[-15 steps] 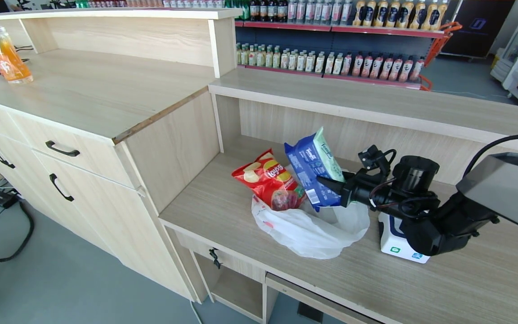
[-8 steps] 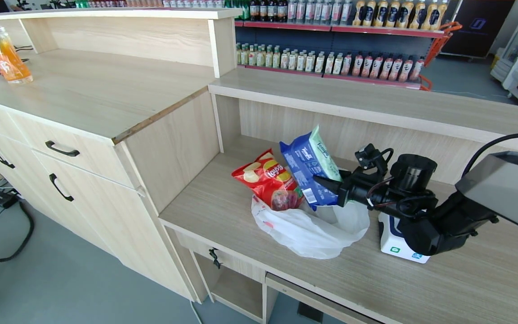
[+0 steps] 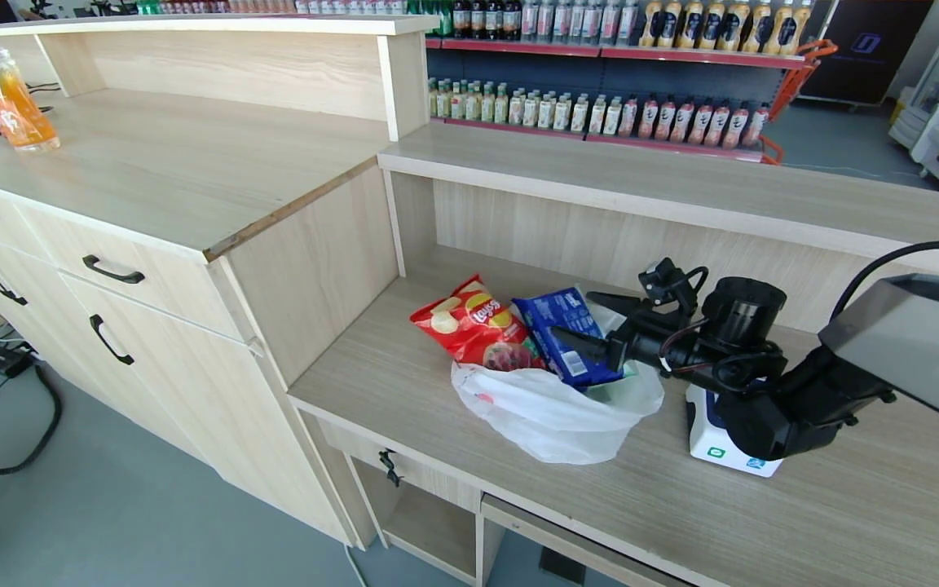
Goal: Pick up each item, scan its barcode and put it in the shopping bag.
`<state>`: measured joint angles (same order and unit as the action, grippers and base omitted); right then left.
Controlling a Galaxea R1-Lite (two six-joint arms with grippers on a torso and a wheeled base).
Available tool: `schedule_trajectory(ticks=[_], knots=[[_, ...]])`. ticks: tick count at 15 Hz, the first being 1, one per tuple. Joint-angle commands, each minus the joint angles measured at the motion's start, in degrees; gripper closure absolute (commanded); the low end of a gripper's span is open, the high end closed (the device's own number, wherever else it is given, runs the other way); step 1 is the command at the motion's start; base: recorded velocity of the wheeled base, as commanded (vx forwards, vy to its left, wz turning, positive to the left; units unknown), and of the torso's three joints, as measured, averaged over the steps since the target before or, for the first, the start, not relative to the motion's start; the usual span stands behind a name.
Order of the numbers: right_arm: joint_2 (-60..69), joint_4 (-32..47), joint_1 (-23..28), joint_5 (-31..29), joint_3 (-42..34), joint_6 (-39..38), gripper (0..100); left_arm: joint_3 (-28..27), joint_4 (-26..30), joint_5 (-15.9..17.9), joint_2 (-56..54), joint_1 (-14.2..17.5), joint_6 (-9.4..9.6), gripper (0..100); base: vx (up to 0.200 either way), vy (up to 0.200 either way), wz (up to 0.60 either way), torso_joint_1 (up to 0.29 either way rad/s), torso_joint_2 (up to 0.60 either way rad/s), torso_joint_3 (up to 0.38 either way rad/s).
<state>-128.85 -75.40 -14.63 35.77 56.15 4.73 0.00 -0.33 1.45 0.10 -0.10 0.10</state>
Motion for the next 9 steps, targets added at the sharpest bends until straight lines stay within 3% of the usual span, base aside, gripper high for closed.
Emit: schedule_trajectory(ticks=[1,5,7,9], knots=[[-0.17,0.08,-0.05,0.00,0.36,0.02,0,0.00,-0.11,-0.04,0.08,0.01,-0.01,100,0.000,0.000,0.00,0.000,0.00,0.000],[3.79,0.96,-0.05,0.00,1.59,0.81,0,0.00,-0.02,0.04,0.08,0.01,-0.01,100,0.000,0.000,0.00,0.000,0.00,0.000],[8.00,5.00,-0.14,0.00,3.09,0.54,0,0.00,-0.02,-0.04,-0.01,0.01,-0.01,100,0.000,0.000,0.00,0.000,0.00,0.000],[16.09,14.31,-0.05,-0.26,4.85,0.02,0,0.00,-0.02,0.04,-0.01,0.01,-0.01,100,0.000,0.000,0.00,0.000,0.00,0.000]])
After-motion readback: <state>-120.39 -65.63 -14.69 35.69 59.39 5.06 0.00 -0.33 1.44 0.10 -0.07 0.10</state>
